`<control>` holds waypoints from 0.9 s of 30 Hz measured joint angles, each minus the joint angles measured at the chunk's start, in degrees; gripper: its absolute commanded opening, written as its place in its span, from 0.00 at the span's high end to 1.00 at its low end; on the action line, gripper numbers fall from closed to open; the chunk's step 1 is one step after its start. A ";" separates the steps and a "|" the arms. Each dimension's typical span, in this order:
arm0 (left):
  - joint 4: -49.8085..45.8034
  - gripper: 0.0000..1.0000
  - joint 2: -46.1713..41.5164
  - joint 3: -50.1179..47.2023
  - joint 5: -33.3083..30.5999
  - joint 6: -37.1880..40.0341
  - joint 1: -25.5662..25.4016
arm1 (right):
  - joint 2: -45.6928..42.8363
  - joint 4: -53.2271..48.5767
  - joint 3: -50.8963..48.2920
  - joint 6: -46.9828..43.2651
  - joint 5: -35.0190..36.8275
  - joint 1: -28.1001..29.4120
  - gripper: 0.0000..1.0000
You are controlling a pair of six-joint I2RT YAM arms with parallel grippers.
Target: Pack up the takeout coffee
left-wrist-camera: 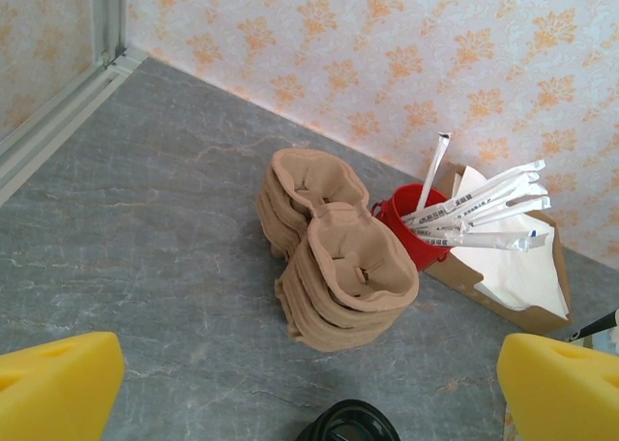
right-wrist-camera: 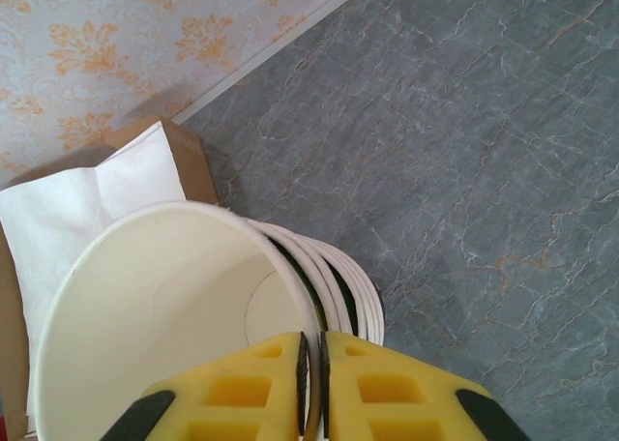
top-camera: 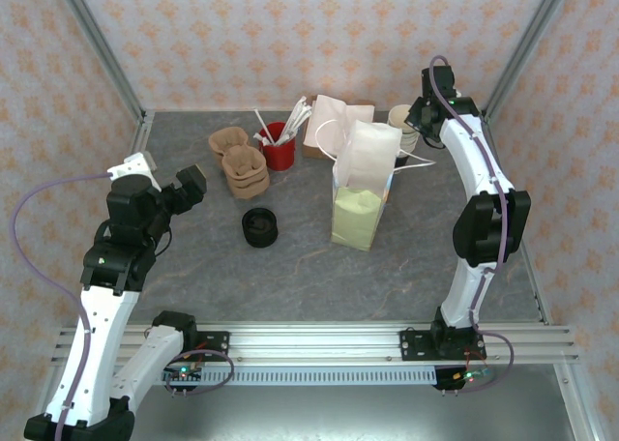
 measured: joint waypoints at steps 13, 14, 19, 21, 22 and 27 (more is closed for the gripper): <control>-1.05 0.00 -0.22 1.46 0.04 0.00 -0.02 | -3.30 0.00 0.02 0.46 -0.20 0.11 1.00; -1.03 0.00 -0.37 1.53 0.04 0.00 -0.02 | -4.39 0.00 0.02 0.48 -0.20 0.11 1.00; -1.20 0.00 -0.63 2.38 0.24 0.00 0.00 | -9.75 -0.02 0.02 0.68 -0.22 0.22 1.00; -1.27 0.00 -0.63 2.97 0.42 0.00 0.00 | -11.80 0.00 0.04 0.68 -0.26 0.24 1.00; -1.29 0.00 -0.63 3.32 0.55 0.00 0.00 | -12.94 0.00 0.04 0.72 -0.24 0.33 1.00; -1.66 0.00 -0.61 5.40 1.40 0.02 -0.02 | -17.94 -0.42 0.04 0.90 0.04 0.44 1.00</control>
